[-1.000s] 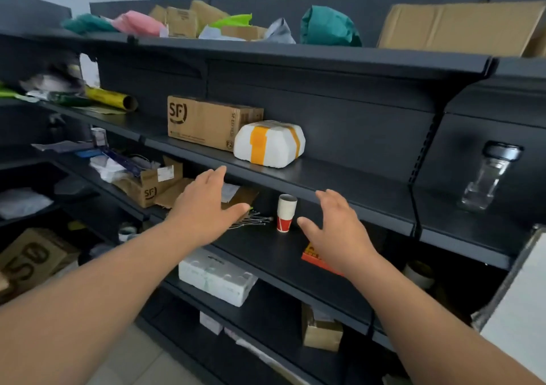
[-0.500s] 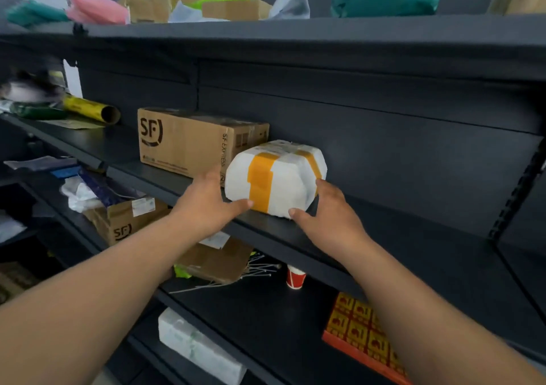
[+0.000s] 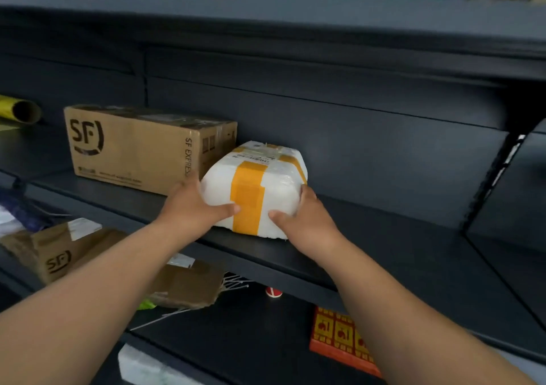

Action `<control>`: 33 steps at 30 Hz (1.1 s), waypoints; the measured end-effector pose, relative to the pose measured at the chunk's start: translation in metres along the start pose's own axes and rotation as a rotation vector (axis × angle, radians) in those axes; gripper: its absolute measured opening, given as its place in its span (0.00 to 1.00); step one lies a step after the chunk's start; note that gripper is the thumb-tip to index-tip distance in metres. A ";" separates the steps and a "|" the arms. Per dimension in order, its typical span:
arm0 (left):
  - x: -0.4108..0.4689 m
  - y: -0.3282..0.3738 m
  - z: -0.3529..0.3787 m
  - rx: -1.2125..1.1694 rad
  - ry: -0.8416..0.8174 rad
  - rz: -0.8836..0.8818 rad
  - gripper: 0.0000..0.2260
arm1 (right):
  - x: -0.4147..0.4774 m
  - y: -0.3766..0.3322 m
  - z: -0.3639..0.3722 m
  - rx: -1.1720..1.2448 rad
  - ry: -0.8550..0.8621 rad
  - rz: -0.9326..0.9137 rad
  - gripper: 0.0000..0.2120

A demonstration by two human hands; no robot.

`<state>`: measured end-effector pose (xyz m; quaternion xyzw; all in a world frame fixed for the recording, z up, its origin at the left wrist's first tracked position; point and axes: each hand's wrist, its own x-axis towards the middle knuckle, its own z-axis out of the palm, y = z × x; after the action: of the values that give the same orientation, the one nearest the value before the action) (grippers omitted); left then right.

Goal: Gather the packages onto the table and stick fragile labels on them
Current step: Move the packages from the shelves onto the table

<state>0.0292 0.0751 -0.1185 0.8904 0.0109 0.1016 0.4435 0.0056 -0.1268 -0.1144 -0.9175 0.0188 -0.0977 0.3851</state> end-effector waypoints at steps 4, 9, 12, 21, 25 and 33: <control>-0.020 0.005 -0.005 0.002 -0.007 0.045 0.37 | -0.035 -0.005 -0.010 0.014 0.081 0.012 0.39; -0.067 0.006 -0.021 -0.091 -0.001 0.174 0.37 | -0.098 -0.017 -0.014 -0.021 0.205 0.028 0.40; -0.097 0.005 -0.032 -0.131 -0.020 0.264 0.35 | -0.140 -0.024 -0.012 -0.064 0.277 0.028 0.40; -0.190 0.026 -0.025 -0.160 -0.134 0.422 0.38 | -0.269 -0.021 -0.042 -0.143 0.463 0.137 0.41; -0.232 0.047 0.002 -0.215 -0.218 0.502 0.38 | -0.323 -0.003 -0.070 -0.198 0.544 0.198 0.40; -0.327 0.111 0.077 -0.334 -0.387 0.640 0.40 | -0.428 0.062 -0.139 -0.264 0.730 0.309 0.40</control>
<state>-0.2842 -0.0889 -0.1322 0.7673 -0.3671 0.0655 0.5216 -0.4386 -0.2208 -0.1335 -0.8506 0.3039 -0.3541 0.2424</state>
